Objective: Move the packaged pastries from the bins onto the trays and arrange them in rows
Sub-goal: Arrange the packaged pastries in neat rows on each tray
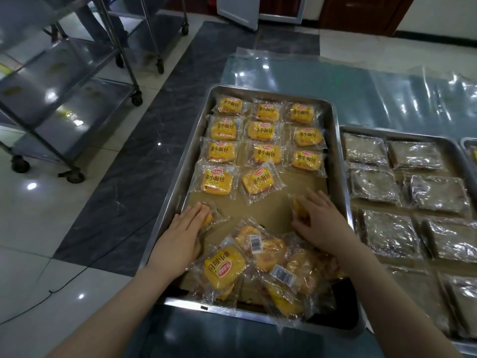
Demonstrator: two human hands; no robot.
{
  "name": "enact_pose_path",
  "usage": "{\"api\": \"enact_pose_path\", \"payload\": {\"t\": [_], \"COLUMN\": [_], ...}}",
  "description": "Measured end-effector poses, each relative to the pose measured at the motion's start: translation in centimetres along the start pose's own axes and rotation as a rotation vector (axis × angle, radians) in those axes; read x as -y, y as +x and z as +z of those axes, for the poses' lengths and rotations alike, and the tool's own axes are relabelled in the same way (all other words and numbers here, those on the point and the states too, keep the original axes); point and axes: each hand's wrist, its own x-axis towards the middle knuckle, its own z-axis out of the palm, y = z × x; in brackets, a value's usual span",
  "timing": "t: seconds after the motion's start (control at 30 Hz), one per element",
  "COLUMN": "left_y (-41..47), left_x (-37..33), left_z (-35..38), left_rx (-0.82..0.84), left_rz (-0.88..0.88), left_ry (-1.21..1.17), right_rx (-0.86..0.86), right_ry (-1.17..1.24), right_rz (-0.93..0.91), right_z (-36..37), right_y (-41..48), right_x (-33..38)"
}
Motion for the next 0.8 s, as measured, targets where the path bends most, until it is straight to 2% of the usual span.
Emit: {"api": "enact_pose_path", "payload": {"t": [0.07,0.17,0.4,0.47,0.57,0.7,0.8], "left_y": [0.0,0.0,-0.1,-0.1,-0.1,0.0,0.1], "left_x": [0.0,0.0,-0.1,0.0,0.0,0.1,0.2], "left_z": [0.0,0.0,-0.1,-0.1,0.1,0.2,0.0], "left_rx": [-0.001,0.000,0.010,0.004,-0.003,0.015,0.041], "left_rz": [0.003,0.003,-0.001,0.003,0.003,-0.002,-0.016], "left_ry": [0.000,0.001,-0.010,-0.014,0.005,0.014,-0.020], "right_rx": [0.045,-0.053,-0.076,-0.152,-0.208,-0.087,-0.034], "right_ry": [0.008,0.034,-0.104,-0.099,-0.106,-0.140,-0.115], "right_rz": [0.017,0.071,0.058,-0.005,-0.202,-0.311,-0.240], "right_z": [0.6,0.6,0.5,0.3,0.1,0.4,1.0], "right_y": [0.2,1.5,4.3,4.2,4.8,6.9,7.8], "right_x": [-0.7,-0.6,0.3,0.9,2.5,5.3,6.6]}}
